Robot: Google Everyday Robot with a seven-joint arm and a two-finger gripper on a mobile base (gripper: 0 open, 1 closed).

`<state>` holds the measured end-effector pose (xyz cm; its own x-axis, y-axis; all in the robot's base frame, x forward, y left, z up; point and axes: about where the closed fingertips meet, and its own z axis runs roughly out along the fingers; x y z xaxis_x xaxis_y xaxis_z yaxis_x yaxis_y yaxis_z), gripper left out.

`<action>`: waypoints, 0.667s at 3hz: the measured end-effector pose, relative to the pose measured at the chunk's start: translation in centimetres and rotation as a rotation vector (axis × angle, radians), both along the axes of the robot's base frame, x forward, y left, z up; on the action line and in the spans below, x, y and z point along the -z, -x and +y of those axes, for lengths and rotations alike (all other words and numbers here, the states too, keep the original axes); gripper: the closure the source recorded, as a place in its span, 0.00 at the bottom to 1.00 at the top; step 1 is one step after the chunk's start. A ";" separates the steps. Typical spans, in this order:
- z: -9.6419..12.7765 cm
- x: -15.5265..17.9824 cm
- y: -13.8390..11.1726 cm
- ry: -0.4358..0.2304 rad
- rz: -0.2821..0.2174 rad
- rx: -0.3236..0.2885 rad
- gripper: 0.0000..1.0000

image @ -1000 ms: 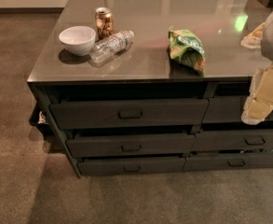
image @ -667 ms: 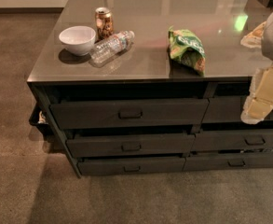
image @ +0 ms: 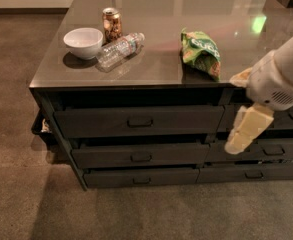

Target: Open top drawer

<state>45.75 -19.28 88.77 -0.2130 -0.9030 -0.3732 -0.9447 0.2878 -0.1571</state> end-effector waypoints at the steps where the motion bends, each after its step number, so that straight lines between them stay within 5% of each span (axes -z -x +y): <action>1: 3.6 6.0 -1.8 -0.081 0.049 -0.065 0.00; 2: 7.0 10.5 -3.6 -0.139 0.078 -0.112 0.00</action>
Offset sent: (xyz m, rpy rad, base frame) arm 0.0591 0.1091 -0.1606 0.2120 0.1108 0.1638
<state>49.35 -12.31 78.25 -0.1474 -0.8637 -0.4820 -0.9798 0.1942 -0.0484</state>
